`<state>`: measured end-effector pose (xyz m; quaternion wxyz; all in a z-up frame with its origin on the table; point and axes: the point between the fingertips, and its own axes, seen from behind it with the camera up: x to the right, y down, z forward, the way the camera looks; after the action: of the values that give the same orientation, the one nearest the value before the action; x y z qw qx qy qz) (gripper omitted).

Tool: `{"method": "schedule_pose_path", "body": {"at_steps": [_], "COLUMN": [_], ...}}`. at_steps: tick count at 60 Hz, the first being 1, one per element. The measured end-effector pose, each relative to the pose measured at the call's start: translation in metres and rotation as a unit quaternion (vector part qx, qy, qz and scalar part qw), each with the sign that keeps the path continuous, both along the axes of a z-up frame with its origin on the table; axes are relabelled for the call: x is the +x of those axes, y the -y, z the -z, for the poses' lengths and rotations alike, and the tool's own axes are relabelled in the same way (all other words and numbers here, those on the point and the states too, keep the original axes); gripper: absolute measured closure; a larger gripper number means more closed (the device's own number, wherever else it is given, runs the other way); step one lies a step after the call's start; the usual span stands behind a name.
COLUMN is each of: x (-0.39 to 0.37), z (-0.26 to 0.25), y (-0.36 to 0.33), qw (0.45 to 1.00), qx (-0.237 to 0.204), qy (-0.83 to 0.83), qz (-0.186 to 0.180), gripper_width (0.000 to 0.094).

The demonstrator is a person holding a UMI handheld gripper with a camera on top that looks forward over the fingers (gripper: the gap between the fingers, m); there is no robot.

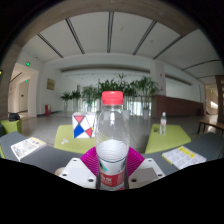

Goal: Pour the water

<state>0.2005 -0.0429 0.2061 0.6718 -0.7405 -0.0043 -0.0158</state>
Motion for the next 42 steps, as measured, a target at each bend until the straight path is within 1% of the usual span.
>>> {"method": "schedule_pose_path", "body": {"at_steps": [6,7,15,16,18,21,25,27,31,33,37,38,39,40,42], "x": [0.002,0.011,0.015,0.015,0.018,0.020,0.022,0.023,0.025,0.026,0.028,0.028,0.029,0.030,0.030], "z": [0.051,0.062,0.122,0.112,0.116,0.115,0.113,0.113,0.114,0.114,0.108,0.106,0.104,0.102,0.096], "y": [-0.002,-0.013,-0.007,-0.010,-0.008,-0.007,-0.008,-0.006,-0.005,-0.002,0.009,0.012,0.016,0.021,0.031], "qw": [0.999,0.998,0.996,0.998,0.997,0.998,0.997,0.997,0.995,0.994,0.993,0.992,0.992,0.991,0.991], "qx": [-0.044,-0.051,-0.089,-0.063,-0.072,-0.068,-0.071,-0.074,-0.090,-0.098,-0.108,-0.112,-0.115,-0.117,-0.121], "qy": [-0.022,-0.023,0.012,0.012,0.007,-0.008,-0.016,-0.019,-0.023,-0.026,-0.028,-0.027,-0.026,-0.023,-0.017], "qz": [0.002,0.002,0.012,0.010,0.012,0.018,0.020,0.020,0.025,0.031,0.041,0.044,0.048,0.052,0.058], "gripper_width": [0.0626,0.0626,0.0622,0.0621,0.0617,0.0611,0.0528,0.0472,0.0406,0.0328,0.0057,0.0057,0.0105,0.0114,0.0091]}}
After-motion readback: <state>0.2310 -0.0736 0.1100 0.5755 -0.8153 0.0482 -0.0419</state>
